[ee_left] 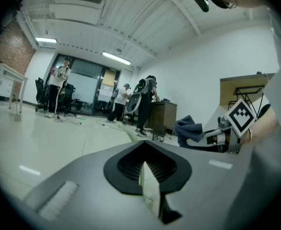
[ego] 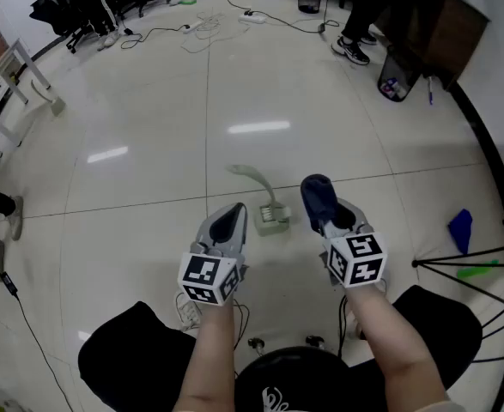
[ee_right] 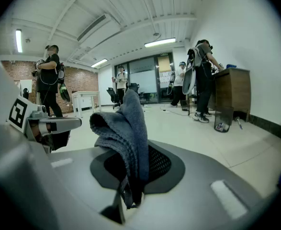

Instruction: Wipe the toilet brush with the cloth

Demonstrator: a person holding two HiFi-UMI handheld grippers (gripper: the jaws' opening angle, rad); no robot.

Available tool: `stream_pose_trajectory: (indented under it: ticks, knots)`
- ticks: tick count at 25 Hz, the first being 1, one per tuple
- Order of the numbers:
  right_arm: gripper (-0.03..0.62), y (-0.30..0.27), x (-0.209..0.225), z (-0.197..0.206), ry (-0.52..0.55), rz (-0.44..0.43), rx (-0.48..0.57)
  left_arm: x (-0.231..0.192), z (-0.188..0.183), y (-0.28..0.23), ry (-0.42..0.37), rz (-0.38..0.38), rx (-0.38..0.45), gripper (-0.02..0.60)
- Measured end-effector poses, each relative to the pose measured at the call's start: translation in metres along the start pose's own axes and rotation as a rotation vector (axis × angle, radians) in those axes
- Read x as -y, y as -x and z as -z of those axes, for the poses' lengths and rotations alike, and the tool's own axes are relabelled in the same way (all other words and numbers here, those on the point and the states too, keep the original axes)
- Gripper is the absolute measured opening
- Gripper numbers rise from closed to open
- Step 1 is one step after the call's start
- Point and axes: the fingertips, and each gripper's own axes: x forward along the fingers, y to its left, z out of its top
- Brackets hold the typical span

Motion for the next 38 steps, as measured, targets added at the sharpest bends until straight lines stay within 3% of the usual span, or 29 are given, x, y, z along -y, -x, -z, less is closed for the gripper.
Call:
stream_pose_trajectory:
  ticks: [4,9,12,18,22,26,30,38]
  knots:
    - [0.061,-0.042,-0.011,0.085,-0.067,-0.048,-0.157,-0.013,0.076,-0.029,0.081,0.039,-0.100,0.005]
    - [0.061,-0.080,-0.058,0.177,-0.073,-0.217,-0.318,-0.031,0.141,-0.066,0.103,0.097,-0.197,0.005]
    - [0.061,-0.097,-0.080,0.226,-0.130,-0.280,-0.402,-0.034,0.179,-0.076,0.104,0.153,-0.262,0.005]
    - [0.061,-0.140,-0.100,0.253,-0.243,-0.342,-0.408,-0.031,0.198,-0.107,0.057,0.236,-0.287,0.005]
    - [0.061,-0.161,-0.090,0.256,-0.332,-0.347,-0.390,-0.037,0.218,-0.125,0.065,0.200,-0.334,0.005]
    - [0.069,-0.161,-0.080,0.265,-0.300,-0.361,-0.414,-0.036,0.228,-0.124,0.080,0.177,-0.377,0.006]
    - [0.071,-0.160,-0.056,0.282,-0.350,-0.299,-0.458,-0.036,0.228,-0.126,0.103,0.170,-0.362,0.006]
    - [0.068,-0.137,0.042,0.309,-0.647,-0.011,-0.462,-0.036,0.227,-0.125,0.105,0.169,-0.355,0.006]
